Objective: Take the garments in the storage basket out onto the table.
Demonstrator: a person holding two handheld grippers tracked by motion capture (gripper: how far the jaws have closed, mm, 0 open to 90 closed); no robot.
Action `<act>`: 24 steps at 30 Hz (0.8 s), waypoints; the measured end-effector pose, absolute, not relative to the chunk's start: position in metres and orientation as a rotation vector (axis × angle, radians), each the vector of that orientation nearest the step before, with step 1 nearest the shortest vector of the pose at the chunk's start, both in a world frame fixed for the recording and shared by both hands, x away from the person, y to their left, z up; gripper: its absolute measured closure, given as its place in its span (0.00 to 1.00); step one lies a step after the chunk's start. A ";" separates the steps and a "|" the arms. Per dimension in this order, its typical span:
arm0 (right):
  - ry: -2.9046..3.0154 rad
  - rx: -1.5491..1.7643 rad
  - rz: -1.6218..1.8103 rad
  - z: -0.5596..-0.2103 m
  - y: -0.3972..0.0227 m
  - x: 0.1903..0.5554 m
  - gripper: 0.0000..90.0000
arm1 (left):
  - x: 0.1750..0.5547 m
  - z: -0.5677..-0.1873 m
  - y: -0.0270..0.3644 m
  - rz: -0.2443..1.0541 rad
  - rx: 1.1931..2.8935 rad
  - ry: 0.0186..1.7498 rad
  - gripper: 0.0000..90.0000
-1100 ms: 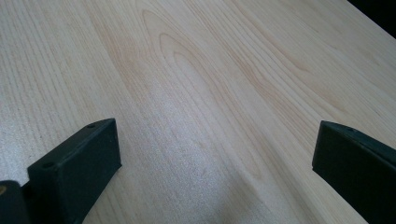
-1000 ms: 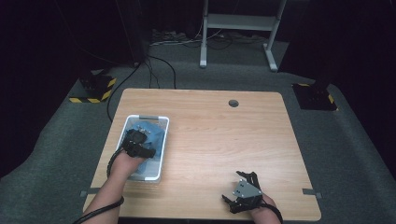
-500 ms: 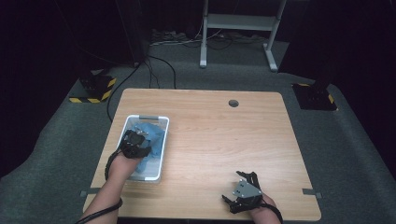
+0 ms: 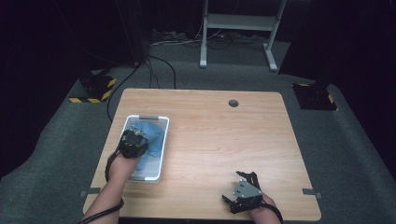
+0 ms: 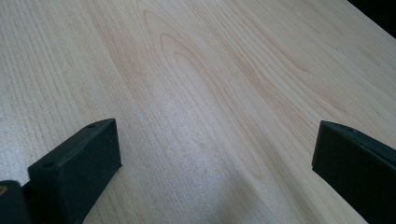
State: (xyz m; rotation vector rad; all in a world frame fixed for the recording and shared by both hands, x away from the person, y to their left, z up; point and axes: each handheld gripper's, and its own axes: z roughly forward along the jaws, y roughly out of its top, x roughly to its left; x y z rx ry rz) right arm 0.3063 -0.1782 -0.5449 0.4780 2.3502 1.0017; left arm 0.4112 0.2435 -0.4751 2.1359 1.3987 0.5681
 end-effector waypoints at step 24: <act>2.352 0.483 1.001 -0.545 -0.178 0.306 0.00 | 0.359 -0.452 0.258 0.599 1.842 1.294 0.86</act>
